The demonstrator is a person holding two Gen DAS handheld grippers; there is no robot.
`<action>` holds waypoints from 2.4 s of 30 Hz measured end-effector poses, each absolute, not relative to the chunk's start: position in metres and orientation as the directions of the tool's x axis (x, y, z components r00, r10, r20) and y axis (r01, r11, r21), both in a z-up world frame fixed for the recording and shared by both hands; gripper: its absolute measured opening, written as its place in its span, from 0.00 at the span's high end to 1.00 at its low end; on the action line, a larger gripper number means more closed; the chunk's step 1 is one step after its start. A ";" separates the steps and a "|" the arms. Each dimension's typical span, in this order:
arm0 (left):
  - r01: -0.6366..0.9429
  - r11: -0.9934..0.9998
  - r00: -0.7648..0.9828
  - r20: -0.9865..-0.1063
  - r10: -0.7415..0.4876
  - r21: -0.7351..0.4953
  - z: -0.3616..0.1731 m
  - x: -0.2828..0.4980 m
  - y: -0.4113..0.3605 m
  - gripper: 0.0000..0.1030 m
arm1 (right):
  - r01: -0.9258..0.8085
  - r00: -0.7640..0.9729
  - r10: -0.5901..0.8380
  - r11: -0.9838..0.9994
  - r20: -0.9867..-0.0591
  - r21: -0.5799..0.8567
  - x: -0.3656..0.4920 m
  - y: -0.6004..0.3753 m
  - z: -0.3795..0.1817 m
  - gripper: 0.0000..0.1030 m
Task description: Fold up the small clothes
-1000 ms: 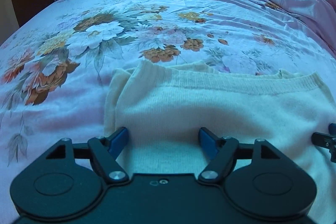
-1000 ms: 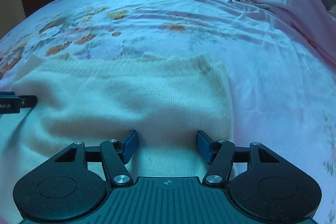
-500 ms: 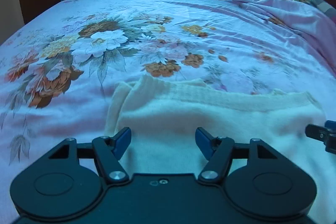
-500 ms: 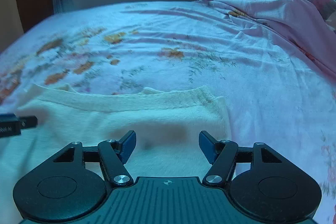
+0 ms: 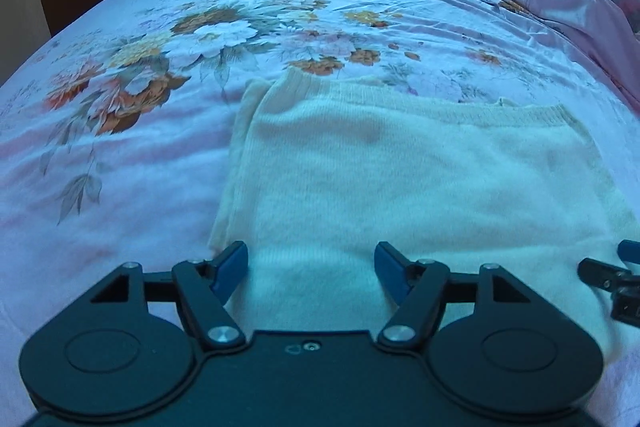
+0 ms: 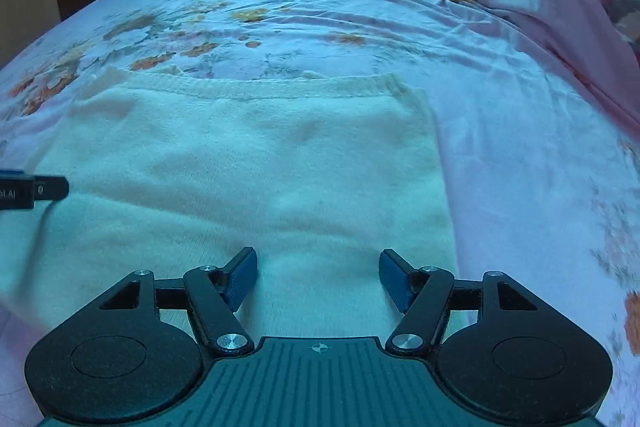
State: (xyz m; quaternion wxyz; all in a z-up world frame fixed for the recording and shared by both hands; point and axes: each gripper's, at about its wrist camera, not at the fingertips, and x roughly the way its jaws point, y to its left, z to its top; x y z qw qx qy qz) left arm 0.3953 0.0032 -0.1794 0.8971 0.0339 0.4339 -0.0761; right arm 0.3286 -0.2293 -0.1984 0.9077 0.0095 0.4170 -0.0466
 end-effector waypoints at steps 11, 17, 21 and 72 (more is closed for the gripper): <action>0.157 0.988 0.602 -0.793 -0.097 -0.002 -0.172 0.365 0.015 0.32 | 0.131 0.668 -0.064 0.991 -0.742 0.032 0.284 -0.232 -0.185 0.36; 0.148 0.989 0.586 -0.805 -0.091 -0.004 -0.178 0.358 0.024 0.28 | 0.122 0.629 -0.083 0.993 -0.773 -0.008 0.276 -0.229 -0.198 0.36; 0.136 0.990 0.588 -0.802 -0.105 -0.029 -0.178 0.350 0.030 0.28 | 0.139 0.663 -0.061 0.989 -0.746 0.043 0.267 -0.231 -0.186 0.36; 0.113 0.916 0.498 -0.776 -0.387 -0.385 -0.203 0.441 0.058 0.49 | 0.076 0.698 0.049 0.987 -0.715 0.142 0.349 -0.204 -0.188 0.36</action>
